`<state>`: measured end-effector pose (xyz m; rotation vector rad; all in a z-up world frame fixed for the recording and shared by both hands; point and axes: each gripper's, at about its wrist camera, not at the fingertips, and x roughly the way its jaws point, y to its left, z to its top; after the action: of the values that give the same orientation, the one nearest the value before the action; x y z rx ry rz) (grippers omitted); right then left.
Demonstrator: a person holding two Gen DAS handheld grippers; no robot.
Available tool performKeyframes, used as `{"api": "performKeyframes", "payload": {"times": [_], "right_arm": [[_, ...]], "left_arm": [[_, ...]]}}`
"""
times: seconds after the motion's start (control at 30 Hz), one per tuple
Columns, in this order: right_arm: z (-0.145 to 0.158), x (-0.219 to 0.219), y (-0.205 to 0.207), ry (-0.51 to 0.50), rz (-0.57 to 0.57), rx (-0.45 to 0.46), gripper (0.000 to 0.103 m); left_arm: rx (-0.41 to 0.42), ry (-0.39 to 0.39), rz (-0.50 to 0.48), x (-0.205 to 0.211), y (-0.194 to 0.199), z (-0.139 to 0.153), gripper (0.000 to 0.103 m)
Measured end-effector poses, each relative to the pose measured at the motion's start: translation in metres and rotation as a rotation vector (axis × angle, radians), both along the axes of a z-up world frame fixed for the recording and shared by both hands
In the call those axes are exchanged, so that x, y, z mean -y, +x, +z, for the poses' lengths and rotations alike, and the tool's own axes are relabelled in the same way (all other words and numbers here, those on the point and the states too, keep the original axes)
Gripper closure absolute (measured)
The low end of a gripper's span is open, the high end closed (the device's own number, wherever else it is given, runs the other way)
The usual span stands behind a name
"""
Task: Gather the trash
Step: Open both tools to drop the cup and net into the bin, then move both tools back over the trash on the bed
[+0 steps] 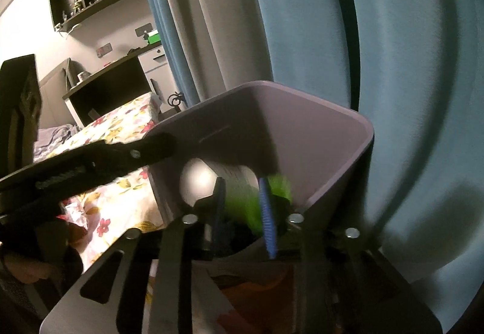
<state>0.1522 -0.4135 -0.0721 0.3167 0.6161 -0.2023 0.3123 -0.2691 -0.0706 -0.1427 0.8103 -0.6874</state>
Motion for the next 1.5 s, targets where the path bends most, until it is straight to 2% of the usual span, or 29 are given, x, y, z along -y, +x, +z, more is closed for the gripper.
{"api": "performKeyframes", "payload": {"times": [0.1, 0.2, 0.4, 0.53, 0.87, 1.27, 1.5], "right_arm": [[0.001, 0.000, -0.003, -0.003, -0.004, -0.002, 0.056], [0.004, -0.001, -0.008, -0.005, -0.009, 0.007, 0.050], [0.010, -0.004, -0.018, -0.032, -0.036, 0.031, 0.026], [0.017, -0.008, -0.028, -0.043, -0.062, 0.058, 0.019], [0.039, -0.050, -0.050, -0.085, -0.045, 0.138, 0.015], [0.052, -0.098, -0.068, -0.130, -0.003, 0.174, 0.015], [0.048, -0.133, -0.066, -0.152, 0.083, 0.166, 0.015]], "left_arm": [[0.022, 0.011, 0.064, -0.014, -0.003, 0.006, 0.015], [0.053, 0.029, 0.118, -0.030, -0.010, 0.011, 0.008], [0.121, 0.101, 0.247, -0.070, -0.028, 0.017, 0.006], [0.165, 0.130, 0.314, -0.101, -0.044, 0.023, 0.006], [0.246, 0.197, 0.436, -0.158, -0.089, 0.038, 0.006], [0.247, 0.197, 0.501, -0.207, -0.124, 0.040, 0.006], [0.259, 0.221, 0.599, -0.249, -0.145, 0.034, 0.006]]}}
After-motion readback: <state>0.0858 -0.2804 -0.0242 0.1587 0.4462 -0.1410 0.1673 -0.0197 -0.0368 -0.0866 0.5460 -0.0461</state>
